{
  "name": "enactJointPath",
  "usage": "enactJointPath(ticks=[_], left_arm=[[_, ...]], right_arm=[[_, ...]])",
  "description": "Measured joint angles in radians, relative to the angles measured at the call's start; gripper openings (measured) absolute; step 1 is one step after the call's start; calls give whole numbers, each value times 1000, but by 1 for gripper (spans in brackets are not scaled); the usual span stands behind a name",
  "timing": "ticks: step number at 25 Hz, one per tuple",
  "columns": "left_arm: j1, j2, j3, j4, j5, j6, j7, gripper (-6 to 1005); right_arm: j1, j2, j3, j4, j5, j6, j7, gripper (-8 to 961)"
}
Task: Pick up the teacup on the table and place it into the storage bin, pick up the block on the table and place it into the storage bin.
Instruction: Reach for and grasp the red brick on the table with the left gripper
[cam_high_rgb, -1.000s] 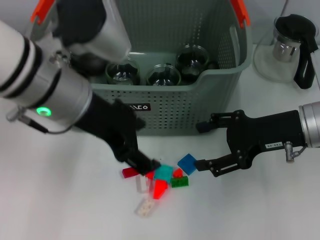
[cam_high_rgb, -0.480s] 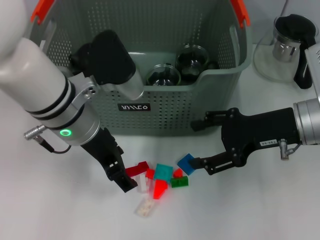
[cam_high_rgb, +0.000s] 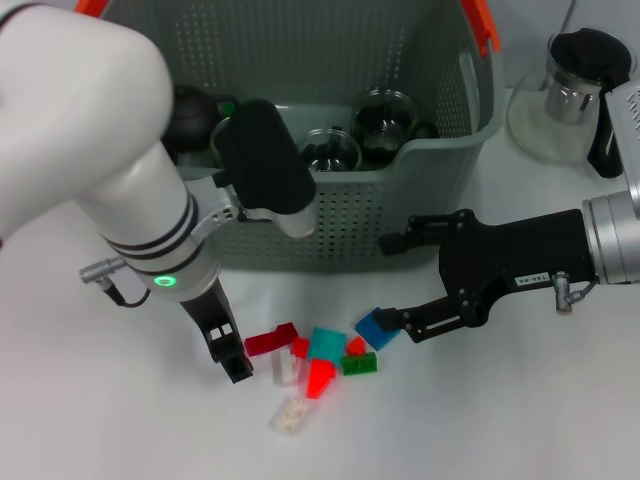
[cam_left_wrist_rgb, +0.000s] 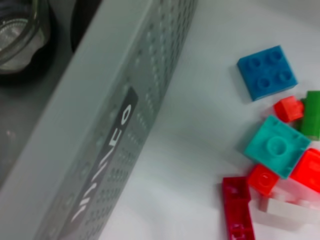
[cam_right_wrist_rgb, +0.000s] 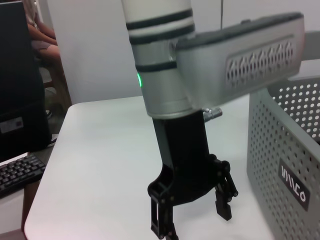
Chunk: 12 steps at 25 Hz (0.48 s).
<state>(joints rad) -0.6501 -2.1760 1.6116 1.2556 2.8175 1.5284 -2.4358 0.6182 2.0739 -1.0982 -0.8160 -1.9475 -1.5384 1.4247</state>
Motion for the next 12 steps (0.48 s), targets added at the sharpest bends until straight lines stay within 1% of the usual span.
enactJointPath(ticks=[4, 12], left_arm=[[-13, -1, 40, -9, 8, -15, -25, 877], [-29, -1, 87, -11, 2, -33, -58, 860]], right_arm=[[0, 0, 1, 0, 0, 4, 0, 941], [-2, 0, 8, 0, -1, 5, -5, 941]])
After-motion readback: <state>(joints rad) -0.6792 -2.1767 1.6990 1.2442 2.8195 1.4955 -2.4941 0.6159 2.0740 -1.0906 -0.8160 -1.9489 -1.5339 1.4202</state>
